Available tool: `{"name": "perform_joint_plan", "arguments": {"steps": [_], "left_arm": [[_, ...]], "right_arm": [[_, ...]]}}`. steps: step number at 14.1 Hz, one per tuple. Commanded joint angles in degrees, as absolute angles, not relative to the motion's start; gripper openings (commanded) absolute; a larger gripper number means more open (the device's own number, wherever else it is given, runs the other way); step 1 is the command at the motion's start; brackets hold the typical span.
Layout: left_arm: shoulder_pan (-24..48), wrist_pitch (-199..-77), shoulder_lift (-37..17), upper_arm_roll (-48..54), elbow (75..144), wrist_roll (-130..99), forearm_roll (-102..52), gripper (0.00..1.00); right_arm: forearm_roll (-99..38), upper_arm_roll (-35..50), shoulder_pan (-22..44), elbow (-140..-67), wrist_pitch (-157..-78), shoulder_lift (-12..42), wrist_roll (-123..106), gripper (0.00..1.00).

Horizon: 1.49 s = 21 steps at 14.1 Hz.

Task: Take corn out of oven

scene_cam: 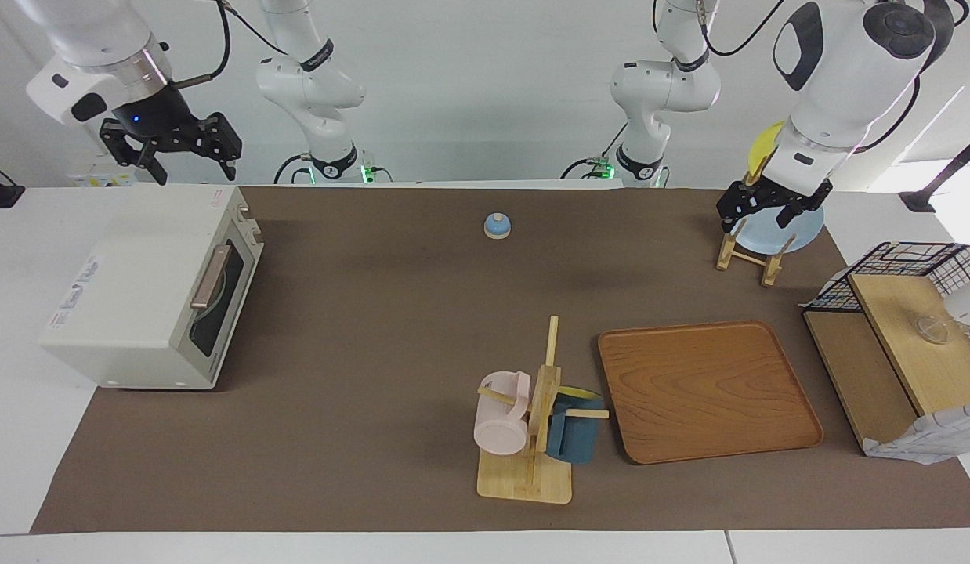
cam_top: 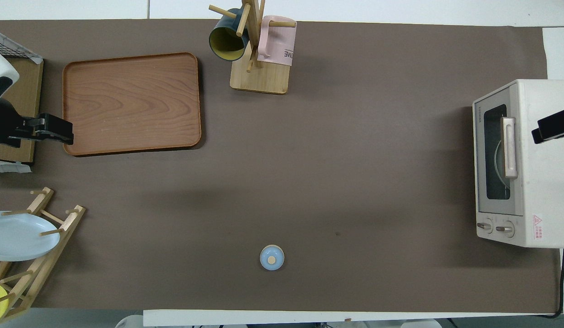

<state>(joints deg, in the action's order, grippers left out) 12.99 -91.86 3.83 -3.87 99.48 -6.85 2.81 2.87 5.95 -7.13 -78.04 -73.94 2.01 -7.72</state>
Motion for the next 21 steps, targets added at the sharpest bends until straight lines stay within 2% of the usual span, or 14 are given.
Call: {"name": "perform_joint_plan", "arguments": {"steps": [1, 6, 7, 8, 9, 10, 11, 14, 16, 19, 21], "left_arm": [[12.7, -90.9, 3.7, -3.6, 98.8, -6.2, 3.0, 1.0], [12.7, -90.9, 3.6, -3.6, 98.8, -6.2, 3.0, 1.0], [12.7, -90.9, 3.7, -3.6, 98.8, -6.2, 3.0, 1.0], [12.7, -90.9, 3.6, -3.6, 98.8, -6.2, 3.0, 1.0], [12.7, -90.9, 3.6, -3.6, 98.8, -6.2, 3.0, 1.0], [12.7, -90.9, 3.7, -3.6, 98.8, -6.2, 3.0, 1.0], [12.7, -90.9, 3.7, -3.6, 98.8, -6.2, 3.0, 1.0], [12.7, -90.9, 3.7, -3.6, 98.8, -6.2, 3.0, 1.0], [12.7, -90.9, 3.6, -3.6, 98.8, -6.2, 3.0, 1.0], [12.7, -90.9, 3.7, -3.6, 98.8, -6.2, 3.0, 1.0], [12.7, -90.9, 3.7, -3.8, 98.8, -6.2, 3.0, 1.0]], "right_arm": [[1.9, 6.2, -7.8, -77.6, -73.6, 2.0, -7.0, 1.0], [2.0, 6.2, -7.6, -79.5, -73.7, 1.0, -7.7, 1.0], [2.1, 6.2, -7.4, -79.6, -73.7, 0.9, -7.6, 0.88], [2.2, 6.2, -7.5, -79.6, -73.7, 0.9, -7.7, 0.64], [2.6, 6.2, -7.5, -79.4, -73.4, 1.1, -8.0, 0.33], [2.8, 6.2, -7.4, -79.4, -73.0, 1.1, -8.1, 0.14], [2.9, 6.2, -7.5, -79.2, -72.9, 1.1, -8.1, 0.03], [4.6, 6.2, -7.6, -79.5, -74.4, 1.1, -10.9, 0.0], [5.4, 6.3, -7.2, -82.9, -78.7, 1.1, -11.4, 0.0], [7.1, 6.2, -7.2, -93.3, -89.5, 1.1, -12.7, 0.0], [10.4, 6.2, -7.0, -96.1, -91.9, 1.2, -14.4, 0.0]]}}
